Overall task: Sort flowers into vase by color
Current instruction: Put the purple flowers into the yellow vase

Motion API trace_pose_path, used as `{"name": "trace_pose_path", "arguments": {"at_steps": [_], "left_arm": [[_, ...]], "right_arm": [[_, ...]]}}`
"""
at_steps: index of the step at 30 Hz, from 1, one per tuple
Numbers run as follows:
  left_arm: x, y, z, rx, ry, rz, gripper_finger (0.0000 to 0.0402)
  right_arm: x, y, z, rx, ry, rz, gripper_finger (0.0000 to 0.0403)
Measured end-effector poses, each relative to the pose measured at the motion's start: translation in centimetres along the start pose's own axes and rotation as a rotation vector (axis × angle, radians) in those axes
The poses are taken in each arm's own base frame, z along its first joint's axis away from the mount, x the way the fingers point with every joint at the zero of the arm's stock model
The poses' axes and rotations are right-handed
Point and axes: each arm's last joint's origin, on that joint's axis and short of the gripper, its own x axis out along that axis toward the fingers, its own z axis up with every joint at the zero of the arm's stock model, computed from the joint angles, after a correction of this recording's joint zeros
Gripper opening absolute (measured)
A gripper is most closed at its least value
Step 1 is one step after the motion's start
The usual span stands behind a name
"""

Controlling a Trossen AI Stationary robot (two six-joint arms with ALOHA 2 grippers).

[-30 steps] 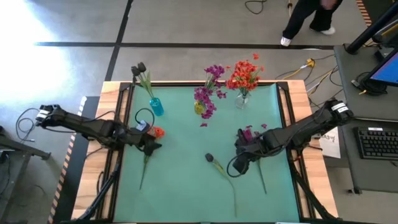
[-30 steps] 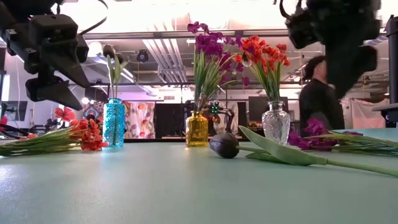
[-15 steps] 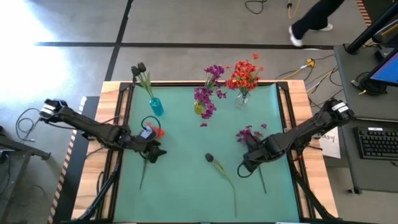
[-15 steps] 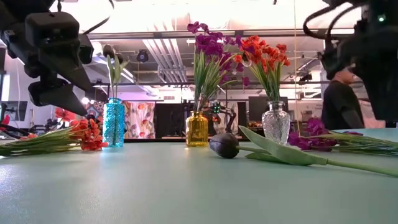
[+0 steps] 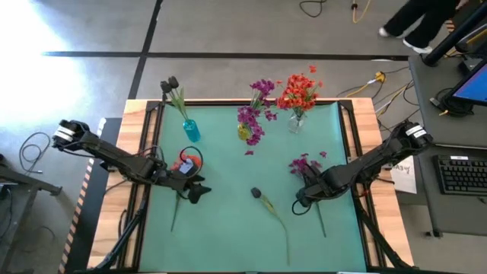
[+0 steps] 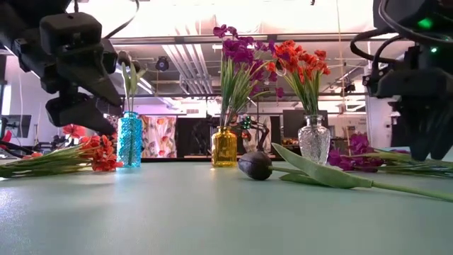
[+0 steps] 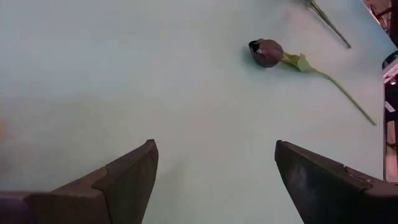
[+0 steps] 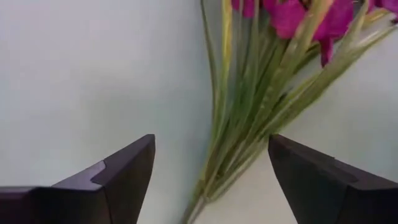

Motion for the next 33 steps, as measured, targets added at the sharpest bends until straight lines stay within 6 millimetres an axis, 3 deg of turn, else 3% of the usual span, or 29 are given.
{"name": "trace_pose_path", "arguments": {"at_steps": [13, 27, 33], "left_arm": [[1.4, -0.9, 0.1, 0.070, -0.063, -0.053, 0.0311], [2.1, -1.9, 0.5, 0.141, -0.135, -0.127, 0.0311], [2.4, -2.1, 0.5, 0.144, -0.145, -0.140, 0.0311]], "right_arm": [[2.5, -1.6, -0.6, 0.073, -0.012, -0.003, 0.0215], [2.0, -1.1, -0.5, -0.010, -0.020, 0.031, 0.0020], [-0.1, 0.5, -0.5, -0.099, -0.038, 0.133, 0.0021]]}}
